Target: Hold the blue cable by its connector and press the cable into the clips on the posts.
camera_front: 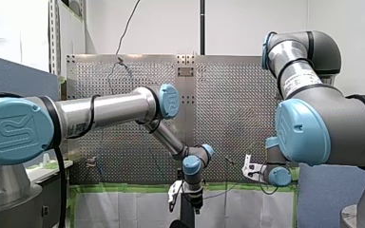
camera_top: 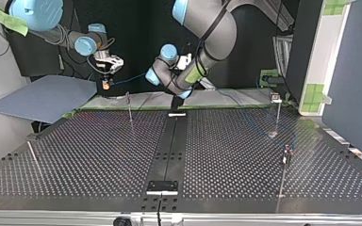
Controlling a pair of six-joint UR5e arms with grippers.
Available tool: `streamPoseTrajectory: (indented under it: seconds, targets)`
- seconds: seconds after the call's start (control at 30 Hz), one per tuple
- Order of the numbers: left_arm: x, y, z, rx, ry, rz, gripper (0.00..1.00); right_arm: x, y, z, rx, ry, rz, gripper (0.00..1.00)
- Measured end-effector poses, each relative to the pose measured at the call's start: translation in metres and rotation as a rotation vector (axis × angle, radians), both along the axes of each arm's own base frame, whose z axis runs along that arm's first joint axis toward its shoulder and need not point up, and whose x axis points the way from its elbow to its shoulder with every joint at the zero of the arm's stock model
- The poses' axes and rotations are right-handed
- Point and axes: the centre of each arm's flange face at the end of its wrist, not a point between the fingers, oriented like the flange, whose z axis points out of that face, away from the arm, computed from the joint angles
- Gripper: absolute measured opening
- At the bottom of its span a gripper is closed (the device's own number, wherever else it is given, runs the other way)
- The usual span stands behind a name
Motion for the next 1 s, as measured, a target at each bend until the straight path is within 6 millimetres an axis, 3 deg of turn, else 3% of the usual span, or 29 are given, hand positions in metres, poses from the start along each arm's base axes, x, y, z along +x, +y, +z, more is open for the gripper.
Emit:
streamPoseTrajectory:
  seconds: [0.33, 0.43, 0.47, 0.5, 0.53, 0.57, 0.6, 0.63, 0.67, 1.0]
  targets:
    - [-0.010, 0.010, -0.012, 0.007, 0.032, -0.007, 1.00, 0.001, 0.000, 0.000, 0.001, 0.000, 0.002, 0.00]
    - [-0.011, 0.011, -0.013, 0.011, 0.034, -0.012, 0.93, 0.002, 0.001, 0.000, 0.001, 0.000, 0.003, 0.00]
    - [-0.011, 0.012, -0.014, 0.014, 0.034, -0.015, 0.74, 0.002, 0.000, 0.000, 0.001, 0.000, 0.003, 0.00]
    - [-0.011, 0.012, -0.014, 0.019, 0.033, -0.020, 0.74, 0.002, 0.000, 0.000, 0.001, 0.000, 0.003, 0.00]
    - [-0.011, 0.012, -0.013, 0.024, 0.032, -0.024, 0.57, 0.002, 0.001, 0.000, 0.001, 0.000, 0.003, 0.00]
    - [-0.011, 0.013, -0.013, 0.032, 0.029, -0.028, 0.27, 0.002, 0.001, 0.000, 0.001, 0.000, 0.003, 0.00]
    - [-0.011, 0.013, -0.013, 0.042, 0.023, -0.034, 0.27, 0.002, 0.001, 0.000, 0.002, 0.001, 0.003, 0.00]
    - [-0.011, 0.013, -0.013, 0.050, 0.018, -0.039, 0.05, 0.002, 0.001, 0.000, 0.003, 0.001, 0.003, 0.00]
    - [-0.011, 0.013, -0.013, 0.059, 0.012, -0.045, 0.00, 0.002, 0.001, 0.000, 0.003, 0.001, 0.004, 0.00]
    - [-0.015, 0.011, -0.011, 0.138, -0.043, -0.087, 0.00, 0.002, 0.001, 0.000, 0.004, 0.002, 0.005, 0.00]
